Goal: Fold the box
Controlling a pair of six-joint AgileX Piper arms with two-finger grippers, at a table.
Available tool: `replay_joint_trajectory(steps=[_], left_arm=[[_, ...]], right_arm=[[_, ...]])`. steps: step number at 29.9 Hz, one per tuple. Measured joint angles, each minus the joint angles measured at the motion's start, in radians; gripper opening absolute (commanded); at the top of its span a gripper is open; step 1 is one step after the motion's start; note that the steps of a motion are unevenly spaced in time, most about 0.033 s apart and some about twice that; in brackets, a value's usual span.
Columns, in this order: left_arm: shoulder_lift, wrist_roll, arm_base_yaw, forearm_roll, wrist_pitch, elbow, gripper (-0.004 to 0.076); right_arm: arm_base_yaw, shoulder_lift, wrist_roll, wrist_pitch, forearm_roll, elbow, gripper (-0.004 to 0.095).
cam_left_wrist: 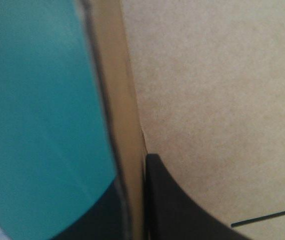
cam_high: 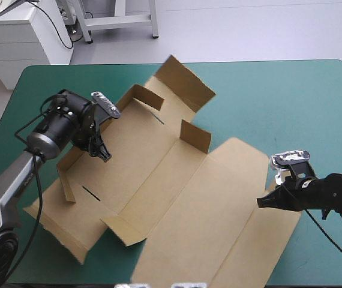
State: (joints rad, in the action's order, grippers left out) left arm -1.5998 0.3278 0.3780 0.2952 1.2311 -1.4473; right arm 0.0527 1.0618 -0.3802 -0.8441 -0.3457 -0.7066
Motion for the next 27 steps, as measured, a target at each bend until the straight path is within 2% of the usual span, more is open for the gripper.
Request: replay_joint_trajectory(steps=[3, 14, 18, 27], left_arm=[[-0.018, 0.018, 0.108, 0.120, -0.011, -0.025, -0.0008], [-0.055, 0.004, 0.377, 0.445, -0.279, -0.033, -0.0008], [-0.057, -0.071, 0.433, 0.526, -0.296, -0.033, -0.0008], [-0.057, -0.192, 0.588, 0.700, -0.243, -0.023, -0.0008]], right_arm=[[0.000, 0.000, 0.001, -0.001, 0.000, 0.000, -0.0002], [0.000, 0.000, 0.040, -0.002, 0.001, 0.000, -0.0002], [0.000, 0.000, 0.043, -0.002, 0.001, 0.000, -0.0002], [0.000, 0.000, 0.082, 0.009, 0.001, 0.000, -0.0002]])
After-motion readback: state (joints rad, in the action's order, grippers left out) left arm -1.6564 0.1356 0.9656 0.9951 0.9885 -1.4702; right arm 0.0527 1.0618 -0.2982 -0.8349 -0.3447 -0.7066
